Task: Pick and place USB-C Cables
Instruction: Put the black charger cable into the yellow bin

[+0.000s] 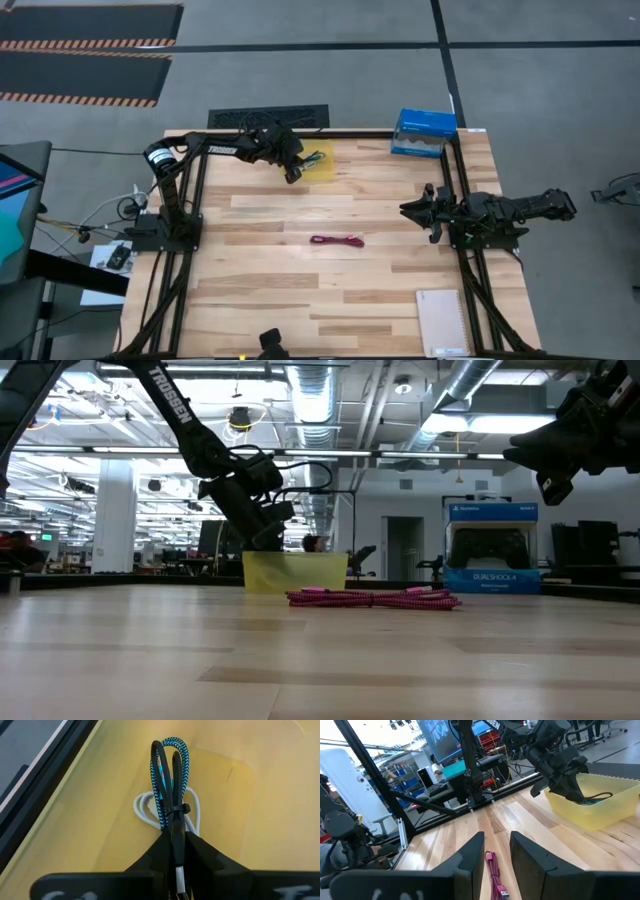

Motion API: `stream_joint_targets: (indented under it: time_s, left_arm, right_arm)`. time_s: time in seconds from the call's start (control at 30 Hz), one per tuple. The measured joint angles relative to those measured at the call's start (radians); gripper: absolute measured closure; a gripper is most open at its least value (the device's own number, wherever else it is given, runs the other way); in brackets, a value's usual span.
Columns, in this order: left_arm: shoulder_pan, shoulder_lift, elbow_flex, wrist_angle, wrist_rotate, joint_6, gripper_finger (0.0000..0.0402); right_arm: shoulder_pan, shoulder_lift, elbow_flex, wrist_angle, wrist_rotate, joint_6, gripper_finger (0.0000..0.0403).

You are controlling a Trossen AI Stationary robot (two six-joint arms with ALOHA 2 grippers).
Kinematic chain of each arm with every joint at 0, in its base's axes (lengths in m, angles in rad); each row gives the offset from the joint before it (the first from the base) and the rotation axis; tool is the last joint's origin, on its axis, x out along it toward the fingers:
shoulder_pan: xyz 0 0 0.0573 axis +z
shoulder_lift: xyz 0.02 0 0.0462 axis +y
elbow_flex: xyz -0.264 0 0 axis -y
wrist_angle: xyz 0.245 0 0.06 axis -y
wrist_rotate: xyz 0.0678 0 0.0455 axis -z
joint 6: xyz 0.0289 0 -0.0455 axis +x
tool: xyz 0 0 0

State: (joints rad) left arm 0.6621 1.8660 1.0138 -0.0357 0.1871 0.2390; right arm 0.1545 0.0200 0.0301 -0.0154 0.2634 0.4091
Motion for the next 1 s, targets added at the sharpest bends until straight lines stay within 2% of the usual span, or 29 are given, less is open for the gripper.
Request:
stream_joint_targets:
  time_s: [0.33,0.77,1.0]
  left_arm:
    - [-0.001,0.001,-0.002,0.000,-0.017,0.019,0.0332]
    - [-0.001,0.003,-0.002,0.046,-0.019,0.026,0.0231]
    - [-0.001,0.002,-0.002,0.048,-0.017,0.020,0.0216]
  right_arm:
    - [0.000,0.000,0.000,0.000,0.000,0.000,0.0284]
    - [0.000,0.000,0.000,0.000,0.000,0.000,0.0284]
    - [0.000,0.000,0.000,0.000,0.000,0.000,0.0284]
